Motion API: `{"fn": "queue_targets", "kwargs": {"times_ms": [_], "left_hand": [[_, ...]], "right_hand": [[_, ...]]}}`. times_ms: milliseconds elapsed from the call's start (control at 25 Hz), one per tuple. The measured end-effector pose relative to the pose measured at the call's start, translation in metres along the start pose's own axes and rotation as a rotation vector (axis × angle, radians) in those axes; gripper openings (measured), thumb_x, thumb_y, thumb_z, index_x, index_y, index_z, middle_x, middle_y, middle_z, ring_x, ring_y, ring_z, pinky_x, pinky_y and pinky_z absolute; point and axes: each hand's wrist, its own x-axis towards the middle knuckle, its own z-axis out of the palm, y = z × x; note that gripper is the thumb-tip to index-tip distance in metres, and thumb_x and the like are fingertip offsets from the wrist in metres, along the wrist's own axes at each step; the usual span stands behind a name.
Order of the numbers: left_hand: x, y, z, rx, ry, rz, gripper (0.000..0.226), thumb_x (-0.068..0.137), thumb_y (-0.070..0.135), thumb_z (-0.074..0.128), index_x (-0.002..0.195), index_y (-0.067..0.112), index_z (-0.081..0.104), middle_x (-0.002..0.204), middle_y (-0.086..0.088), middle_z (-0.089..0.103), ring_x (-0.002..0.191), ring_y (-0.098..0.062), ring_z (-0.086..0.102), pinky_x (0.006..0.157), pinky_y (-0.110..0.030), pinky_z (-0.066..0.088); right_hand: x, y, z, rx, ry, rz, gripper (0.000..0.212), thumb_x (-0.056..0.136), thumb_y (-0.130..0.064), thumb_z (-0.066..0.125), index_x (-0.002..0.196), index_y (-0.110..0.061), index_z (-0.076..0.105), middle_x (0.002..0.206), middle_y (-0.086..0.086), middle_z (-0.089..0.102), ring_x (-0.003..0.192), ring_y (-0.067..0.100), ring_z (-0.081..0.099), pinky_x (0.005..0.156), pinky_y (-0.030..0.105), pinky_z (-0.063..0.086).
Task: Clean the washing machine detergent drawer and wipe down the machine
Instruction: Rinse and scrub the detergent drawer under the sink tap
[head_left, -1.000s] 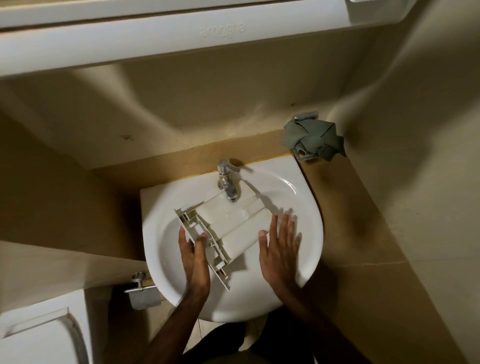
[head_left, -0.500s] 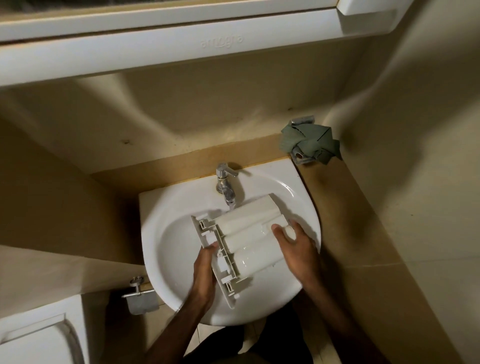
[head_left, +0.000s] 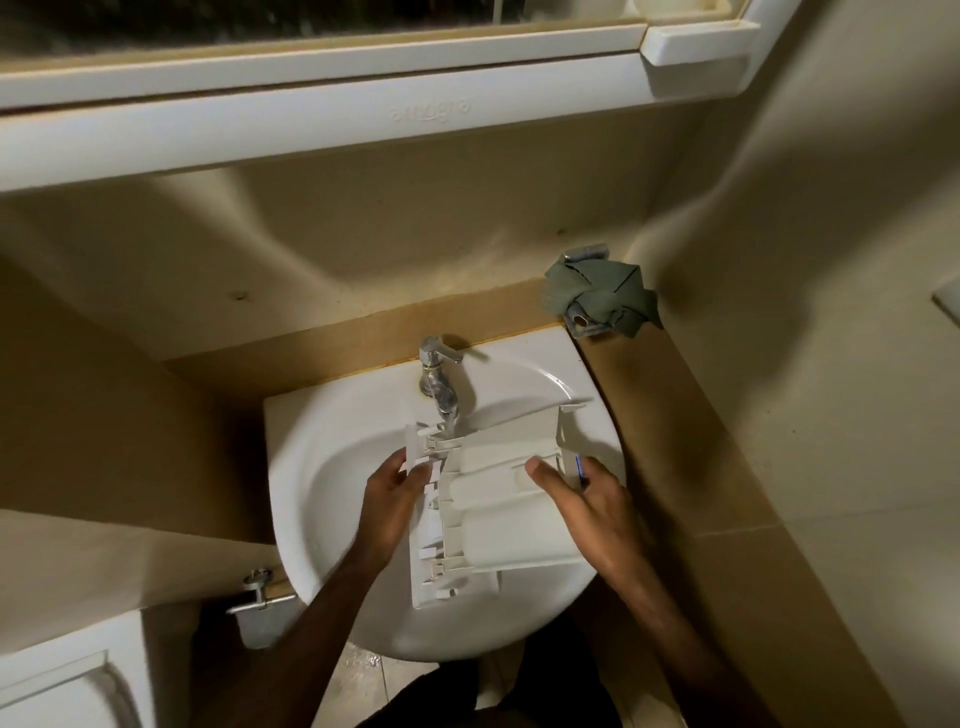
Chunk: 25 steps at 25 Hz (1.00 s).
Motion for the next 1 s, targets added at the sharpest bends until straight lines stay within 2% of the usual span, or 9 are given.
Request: {"fn": "queue_targets", "kwargs": {"times_ms": [80,160,240,400,520,640,800,920,1000], "left_hand": [[0.007,0.005,0.004,0.013,-0.049,-0.021,0.027,0.102,0.022,0.051,0.113,0.027,0.076,0.101,-0.005,0.08,0.092,-0.03,0.074,0.077,-0.04,0.057],[0.012,0.011,0.014,-0.011,-0.06,-0.099,0.033,0.108,0.031,0.042,0.115,0.024,0.074,0.103,-0.006,0.08,0.093,-0.029,0.075,0.076,-0.039,0.059],[0.018,0.016,0.021,-0.023,-0.06,-0.106,0.035,0.11,0.035,0.044,0.113,0.018,0.074,0.102,-0.006,0.08,0.091,-0.028,0.076,0.073,-0.038,0.061],[0.044,0.027,0.025,0.09,-0.037,-0.031,0.039,0.106,0.036,0.057,0.101,0.0,0.071,0.099,-0.023,0.076,0.086,-0.038,0.073,0.077,-0.054,0.062],[0.061,0.028,0.025,0.212,-0.011,-0.002,0.042,0.106,0.038,0.057,0.09,0.001,0.07,0.093,-0.028,0.074,0.083,-0.046,0.074,0.075,-0.06,0.063],[0.07,0.022,0.029,0.251,0.004,0.016,0.037,0.108,0.036,0.053,0.085,0.01,0.067,0.096,-0.027,0.072,0.088,-0.047,0.071,0.079,-0.06,0.062],[0.074,0.016,0.033,0.255,-0.038,0.013,0.028,0.109,0.026,0.045,0.097,0.009,0.064,0.103,-0.025,0.069,0.092,-0.039,0.065,0.083,-0.058,0.058],[0.073,0.015,0.033,0.195,-0.105,-0.052,0.023,0.107,0.024,0.044,0.111,0.013,0.064,0.115,-0.023,0.07,0.103,-0.04,0.068,0.092,-0.062,0.056],[0.072,0.01,0.031,0.157,-0.141,-0.1,0.022,0.107,0.022,0.046,0.116,0.014,0.064,0.116,-0.02,0.071,0.107,-0.041,0.069,0.092,-0.061,0.057]], "right_hand": [[-0.012,-0.002,0.0,-0.07,0.091,-0.061,0.06,0.083,-0.068,0.073,0.119,-0.021,0.063,0.072,-0.007,0.065,0.074,0.013,0.064,0.066,0.032,0.05],[-0.016,0.0,-0.002,-0.123,0.169,-0.097,0.077,0.08,-0.073,0.071,0.132,-0.017,0.061,0.071,-0.006,0.07,0.072,0.01,0.066,0.064,0.031,0.053],[-0.016,0.002,-0.004,-0.143,0.206,-0.119,0.08,0.078,-0.076,0.07,0.133,-0.017,0.061,0.069,-0.006,0.068,0.071,0.012,0.066,0.063,0.031,0.052],[-0.011,0.006,0.001,-0.169,0.23,-0.144,0.082,0.079,-0.077,0.068,0.134,-0.016,0.057,0.065,-0.008,0.059,0.066,0.015,0.063,0.057,0.028,0.042],[-0.006,0.01,0.007,-0.198,0.228,-0.122,0.09,0.074,-0.087,0.06,0.13,-0.017,0.055,0.077,-0.005,0.06,0.078,0.023,0.066,0.063,0.03,0.045],[-0.001,0.008,0.006,-0.207,0.196,-0.081,0.083,0.078,-0.087,0.056,0.126,-0.02,0.054,0.098,-0.003,0.067,0.095,0.023,0.067,0.079,0.038,0.056],[0.01,-0.006,0.005,-0.123,0.159,0.005,0.089,0.081,-0.083,0.057,0.142,-0.018,0.051,0.126,0.001,0.063,0.113,0.026,0.063,0.095,0.044,0.056],[0.015,-0.015,0.011,-0.011,0.196,0.006,0.072,0.081,-0.067,0.067,0.138,-0.024,0.053,0.117,0.0,0.068,0.108,0.025,0.065,0.093,0.045,0.057],[0.013,-0.017,0.017,0.003,0.226,-0.002,0.07,0.074,-0.07,0.065,0.128,-0.026,0.059,0.104,0.001,0.072,0.098,0.029,0.069,0.083,0.047,0.061]]}}
